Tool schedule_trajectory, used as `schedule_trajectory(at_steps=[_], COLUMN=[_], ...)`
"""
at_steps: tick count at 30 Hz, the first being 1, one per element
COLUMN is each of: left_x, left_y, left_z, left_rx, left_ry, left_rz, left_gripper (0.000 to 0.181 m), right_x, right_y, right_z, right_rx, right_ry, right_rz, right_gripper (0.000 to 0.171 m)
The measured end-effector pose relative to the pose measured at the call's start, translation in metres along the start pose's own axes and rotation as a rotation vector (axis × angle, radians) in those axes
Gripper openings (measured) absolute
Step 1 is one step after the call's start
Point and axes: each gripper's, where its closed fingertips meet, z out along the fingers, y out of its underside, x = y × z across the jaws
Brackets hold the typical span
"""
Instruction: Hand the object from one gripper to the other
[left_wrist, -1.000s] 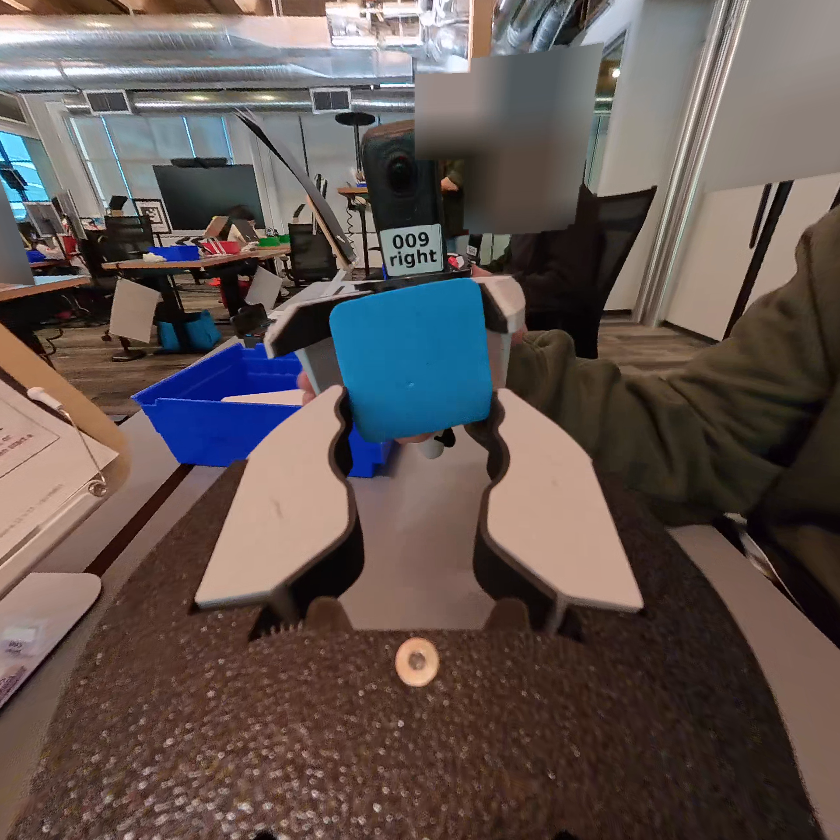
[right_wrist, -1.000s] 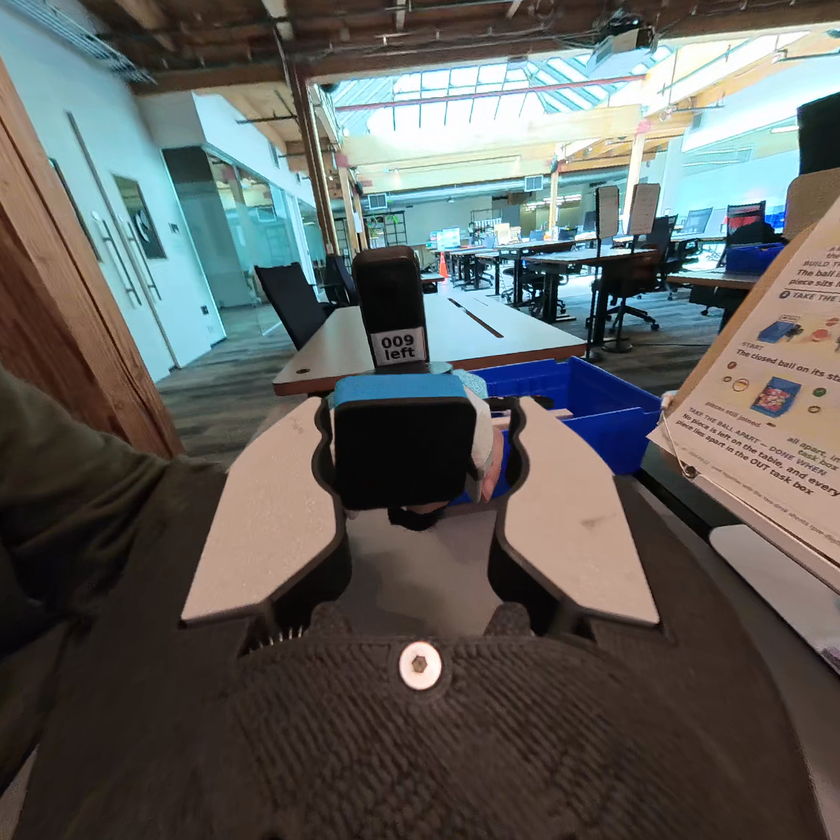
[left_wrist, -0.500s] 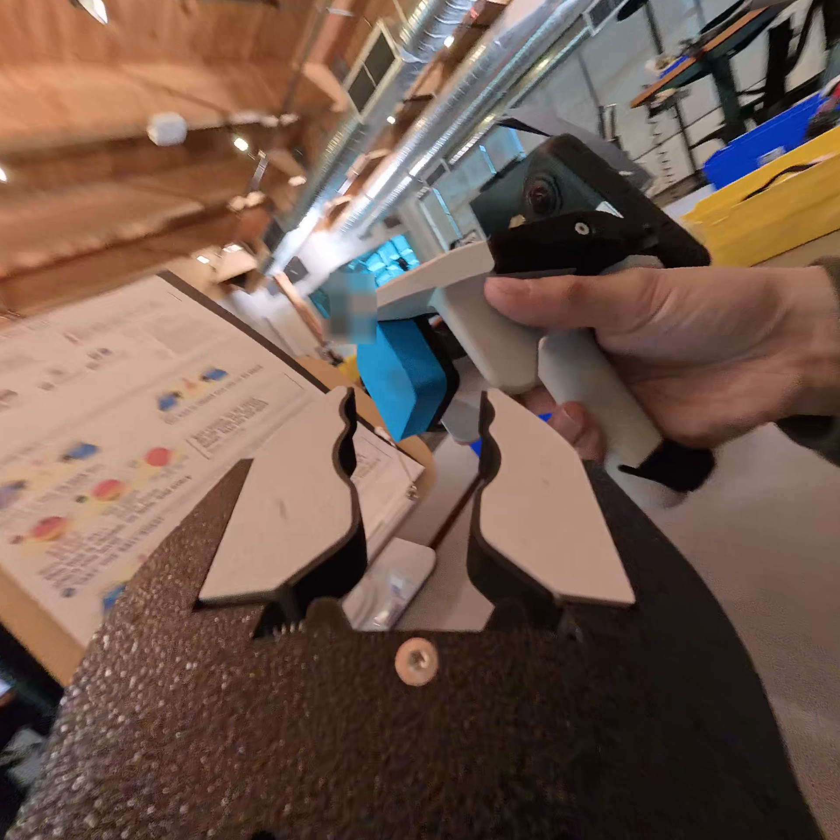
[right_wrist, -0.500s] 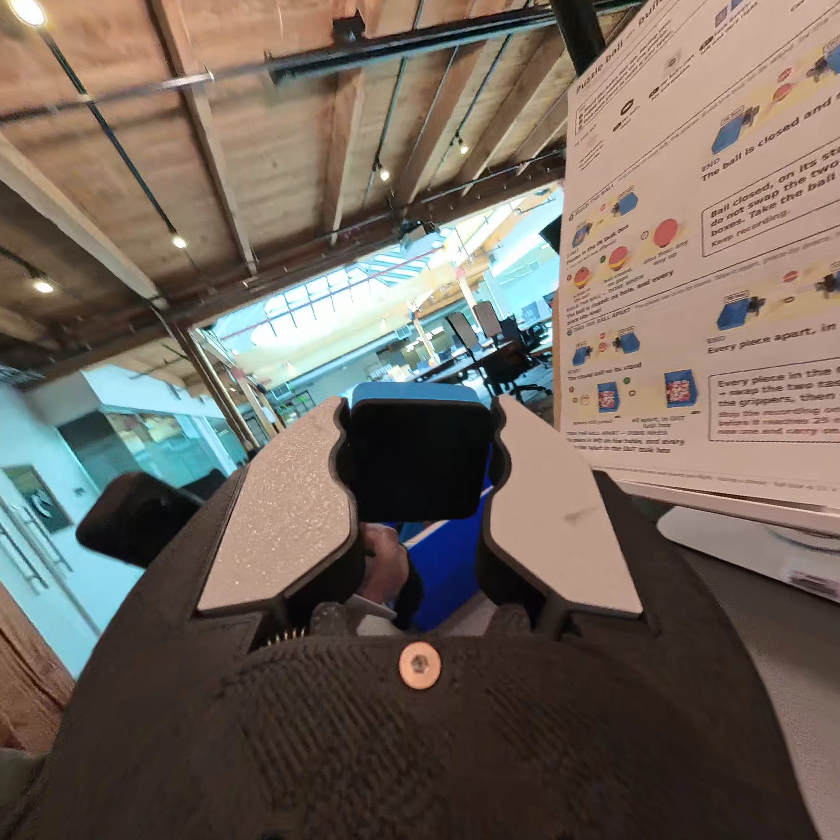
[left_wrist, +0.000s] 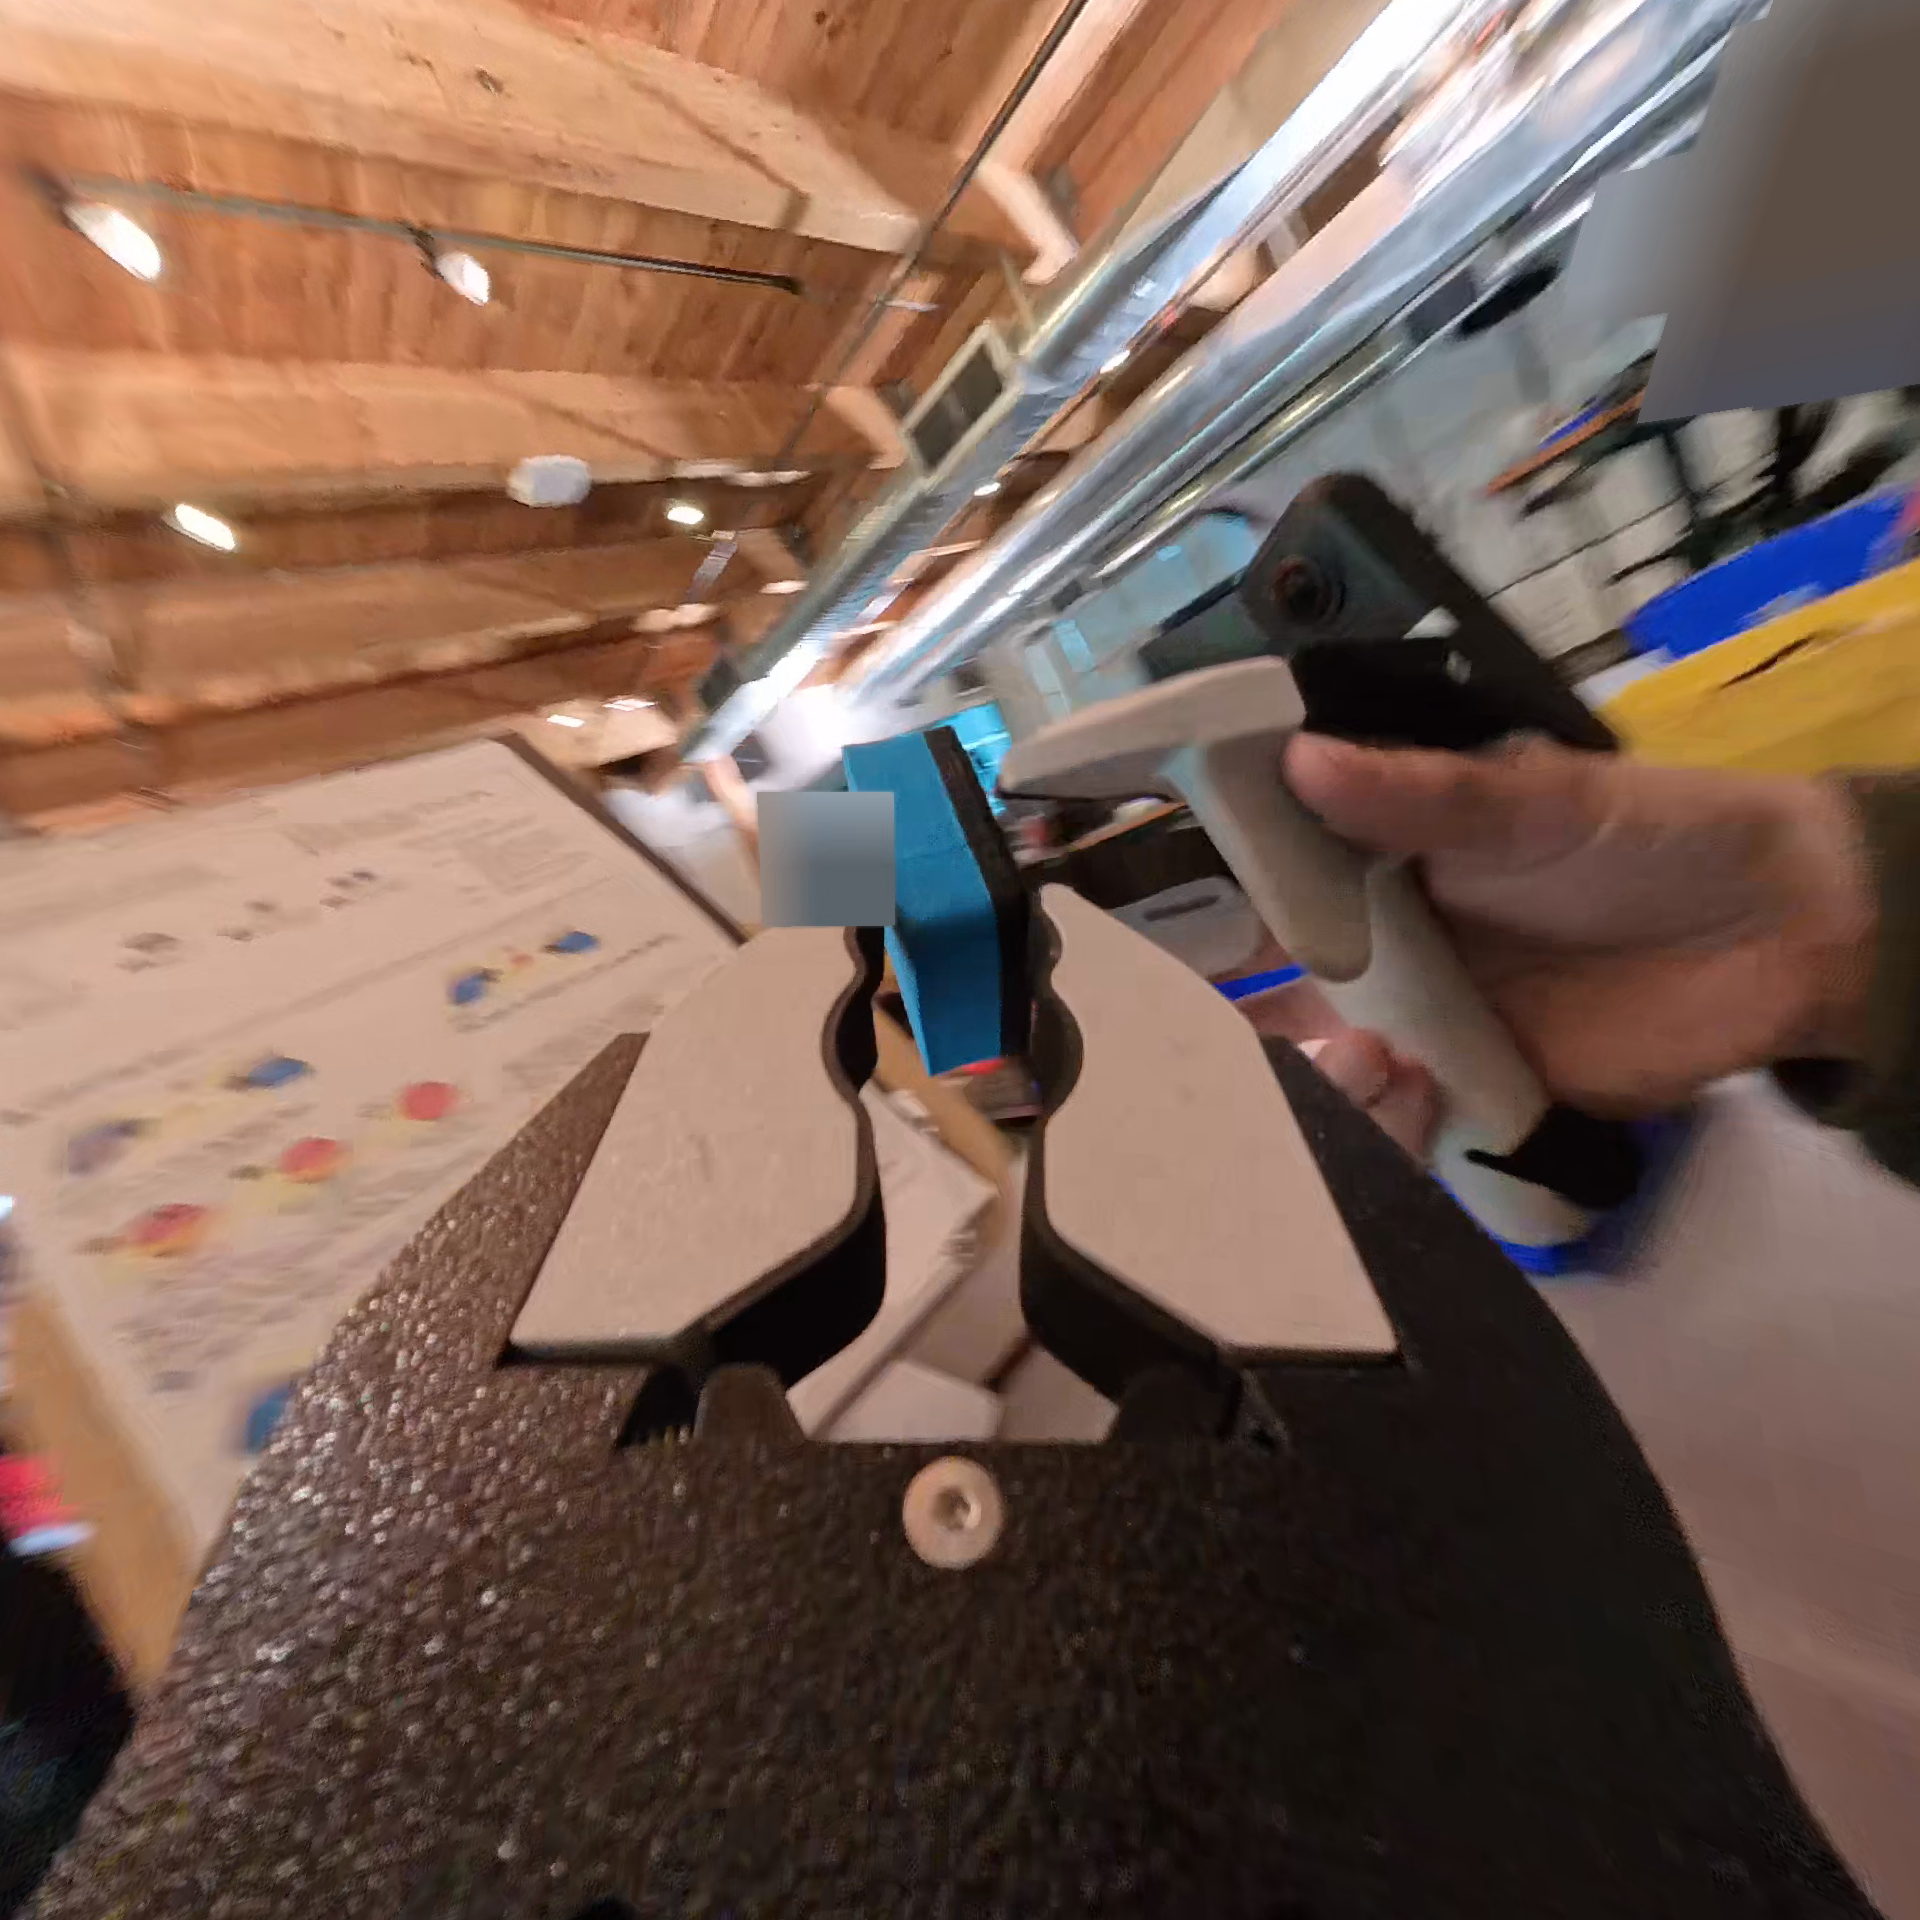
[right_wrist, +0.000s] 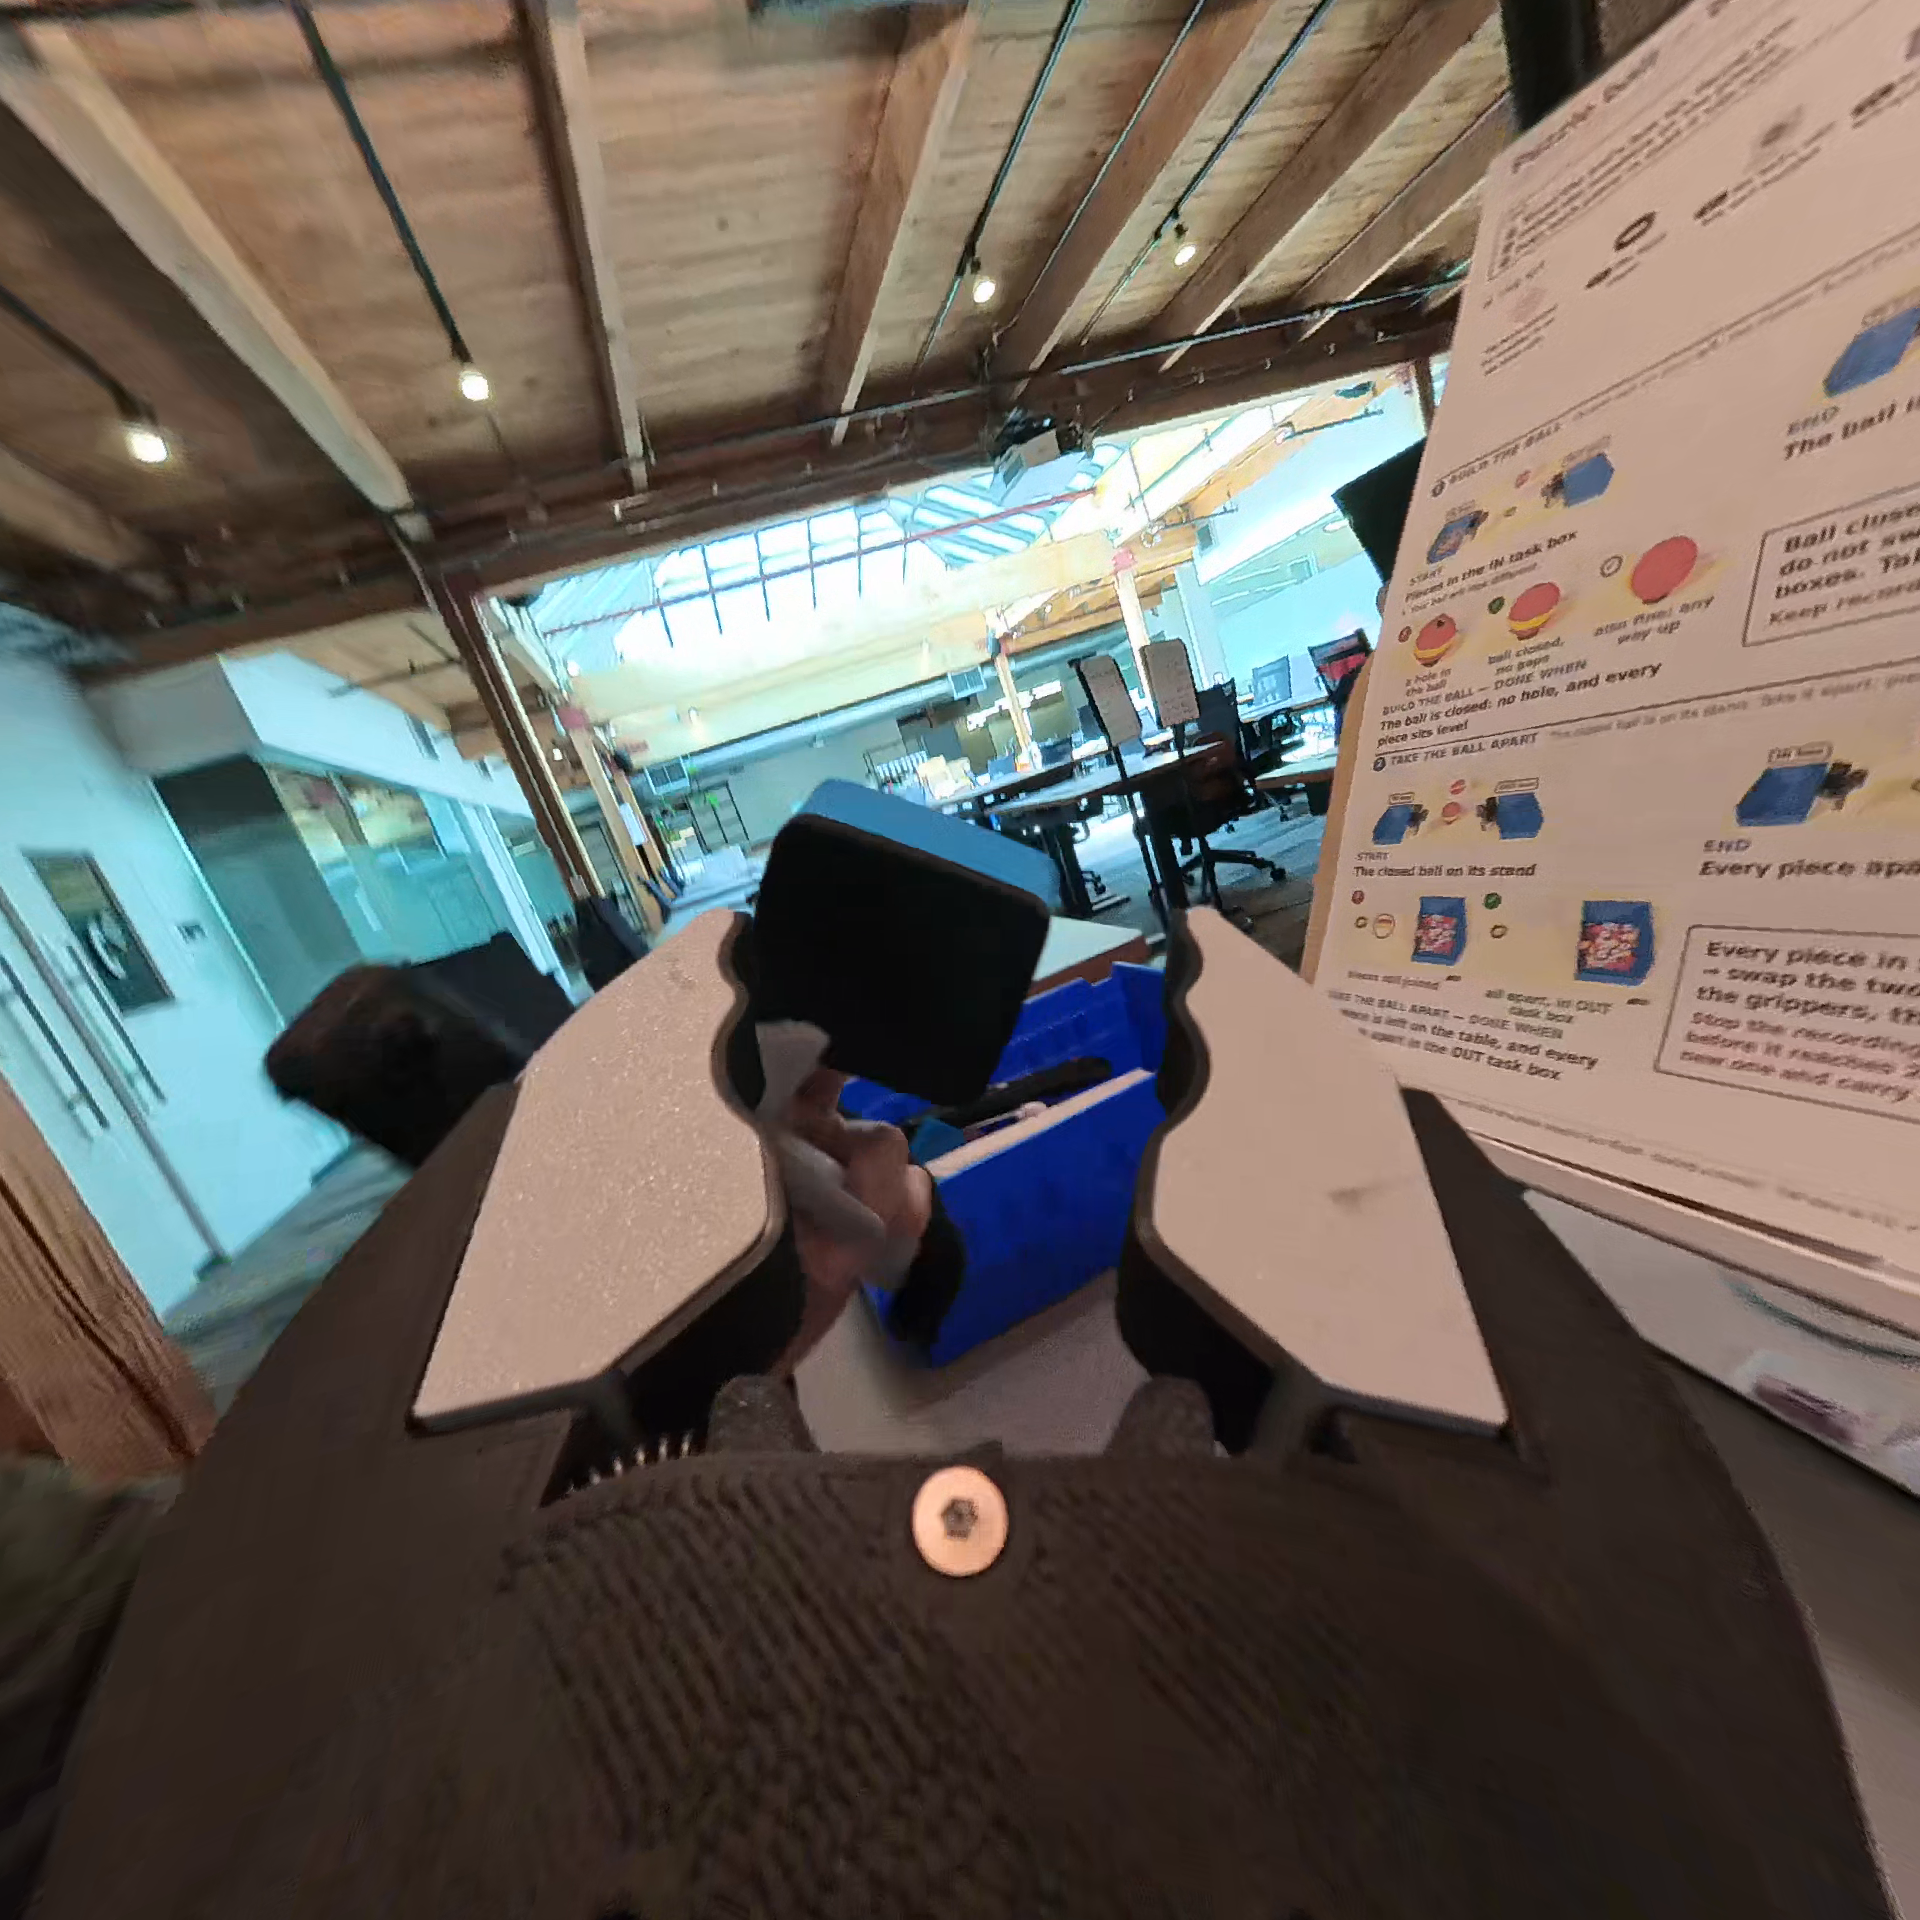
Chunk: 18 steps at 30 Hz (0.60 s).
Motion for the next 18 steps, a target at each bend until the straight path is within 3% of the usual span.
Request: schedule_trajectory(at_steps=[4, 8, 9, 15, 18], left_x=[0.004, 0.0, -0.002, 0.005, -0.012], left_y=[-0.014, -0.02, -0.018, -0.011, 0.001], left_z=[-0.014, -0.026, -0.027, -0.025, -0.019], left_rx=[0.087, 0.193, 0.202, 0.178, 0.138], left_ry=[0.278, 0.44, 0.439, 0.457, 0.26], left_rz=[-0.445, -0.761, -0.783, -0.773, -0.638], left_gripper=[0.025, 0.025, 0.025, 0.024, 0.028], right_x=[-0.009, -0.031, -0.036, -0.038, -0.025], right_y=[-0.003, 0.002, 0.005, 0.011, 0.004], right_z=[-0.01, -0.008, -0.007, 0.001, 0.001], right_rx=[-0.032, -0.06, -0.066, -0.093, -0.073], right_ry=[-0.081, -0.229, -0.252, -0.231, -0.126], right_rz=[-0.035, 0.027, 0.019, -0.049, -0.089], right_gripper=[0.072, 0.048, 0.038, 0.024, 0.023])
